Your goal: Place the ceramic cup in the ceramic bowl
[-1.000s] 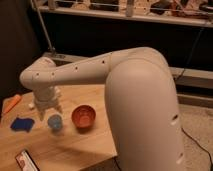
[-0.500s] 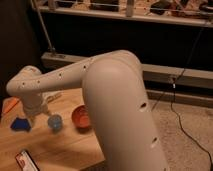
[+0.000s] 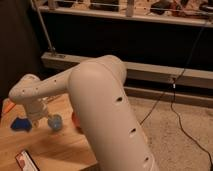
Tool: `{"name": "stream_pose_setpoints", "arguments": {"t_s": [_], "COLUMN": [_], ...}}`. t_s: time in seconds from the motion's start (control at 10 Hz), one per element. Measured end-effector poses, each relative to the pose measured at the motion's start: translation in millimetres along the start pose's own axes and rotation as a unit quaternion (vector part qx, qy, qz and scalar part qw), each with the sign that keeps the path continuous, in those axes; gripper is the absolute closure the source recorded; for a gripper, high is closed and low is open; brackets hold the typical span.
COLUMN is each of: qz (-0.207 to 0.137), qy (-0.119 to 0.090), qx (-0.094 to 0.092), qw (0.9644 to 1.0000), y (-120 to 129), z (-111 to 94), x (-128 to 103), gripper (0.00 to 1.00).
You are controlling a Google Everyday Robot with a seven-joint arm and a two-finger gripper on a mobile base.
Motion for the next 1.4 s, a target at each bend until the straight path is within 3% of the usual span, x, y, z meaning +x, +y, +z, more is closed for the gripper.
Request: {"name": "stream_pose_setpoints", "arguments": {"t_s": [0.3, 0.5, 0.9, 1.1, 1.2, 1.3, 1.4], "qz": [0.011, 0.022, 0.027, 0.024, 0.02, 0.017, 0.019], "qy": [0.015, 0.025, 0.032, 0.029, 0.021, 0.009, -0.019], "qx": [-0.002, -0.01, -0.028, -0.031, -0.031, -0.029, -0.023], "qw": [0.9998, 0.9994, 0.9987, 0.9988, 0.9991, 0.9994, 0.9994], "y": [-10.8, -18.8, -25.0, -27.4, -28.6, -31.1, -41.4], "z": [27.1, 43.0, 50.6, 42.3, 31.7, 16.0, -18.3], "x": [3.5, 10.4, 17.9, 19.2, 17.0, 14.0, 9.0], "gripper": [0.35, 0.42, 0.84, 0.99, 1.0, 1.0, 1.0]}}
